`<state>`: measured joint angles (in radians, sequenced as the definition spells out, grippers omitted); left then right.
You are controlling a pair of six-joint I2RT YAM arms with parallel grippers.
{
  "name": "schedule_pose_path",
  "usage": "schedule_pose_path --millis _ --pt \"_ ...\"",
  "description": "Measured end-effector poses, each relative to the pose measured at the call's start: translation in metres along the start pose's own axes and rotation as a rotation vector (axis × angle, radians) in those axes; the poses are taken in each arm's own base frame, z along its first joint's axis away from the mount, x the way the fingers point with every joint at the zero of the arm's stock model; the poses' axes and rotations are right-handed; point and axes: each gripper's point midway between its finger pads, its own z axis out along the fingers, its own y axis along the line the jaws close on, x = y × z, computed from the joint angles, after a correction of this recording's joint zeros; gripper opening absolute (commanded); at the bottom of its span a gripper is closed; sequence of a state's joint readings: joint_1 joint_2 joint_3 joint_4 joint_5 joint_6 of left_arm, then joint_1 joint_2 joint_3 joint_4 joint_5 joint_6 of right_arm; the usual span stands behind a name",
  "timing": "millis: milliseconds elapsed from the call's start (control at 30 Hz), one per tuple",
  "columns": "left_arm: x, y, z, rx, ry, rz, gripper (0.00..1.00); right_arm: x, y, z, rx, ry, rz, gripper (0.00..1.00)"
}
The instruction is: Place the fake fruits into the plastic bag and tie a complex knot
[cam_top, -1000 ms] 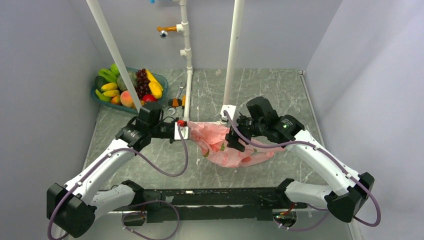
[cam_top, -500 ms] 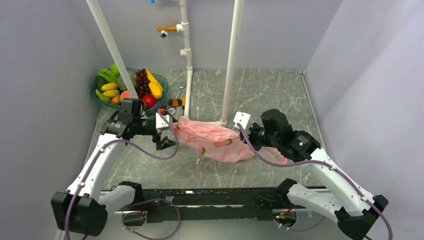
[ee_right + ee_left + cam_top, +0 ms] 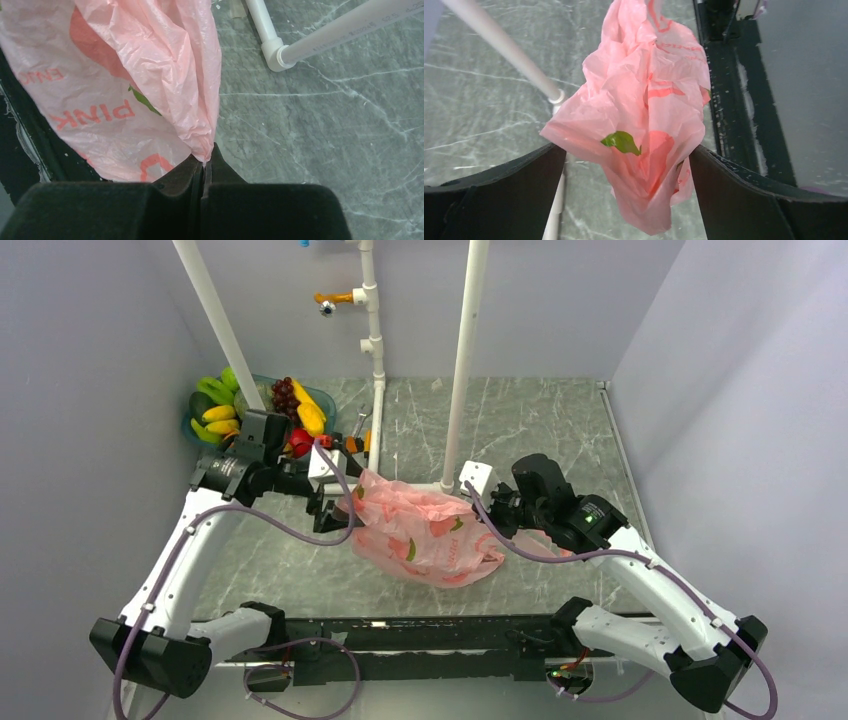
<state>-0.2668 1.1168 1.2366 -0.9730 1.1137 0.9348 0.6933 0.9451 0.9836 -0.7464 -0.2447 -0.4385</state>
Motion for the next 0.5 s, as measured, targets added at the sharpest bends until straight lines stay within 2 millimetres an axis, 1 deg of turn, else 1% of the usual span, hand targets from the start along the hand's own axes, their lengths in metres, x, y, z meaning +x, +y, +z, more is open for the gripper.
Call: schedule_pose_path --millis 100,267,367,500 --pt "-0.003 -0.009 0.004 0.040 -0.007 -0.056 0.99 0.000 0.000 0.000 0.003 -0.001 0.000 0.00" --pt "0.002 -0.020 0.004 0.082 0.005 -0.168 0.99 -0.001 -0.004 -0.004 0.027 -0.006 -0.003 0.00" --pt "0.003 -0.029 0.000 0.119 0.024 -0.222 0.99 -0.003 -0.008 -0.009 0.058 -0.018 -0.008 0.00" --pt "-0.001 -0.033 -0.008 0.122 0.008 -0.297 0.99 -0.006 -0.011 -0.015 0.086 -0.036 -0.012 0.00"
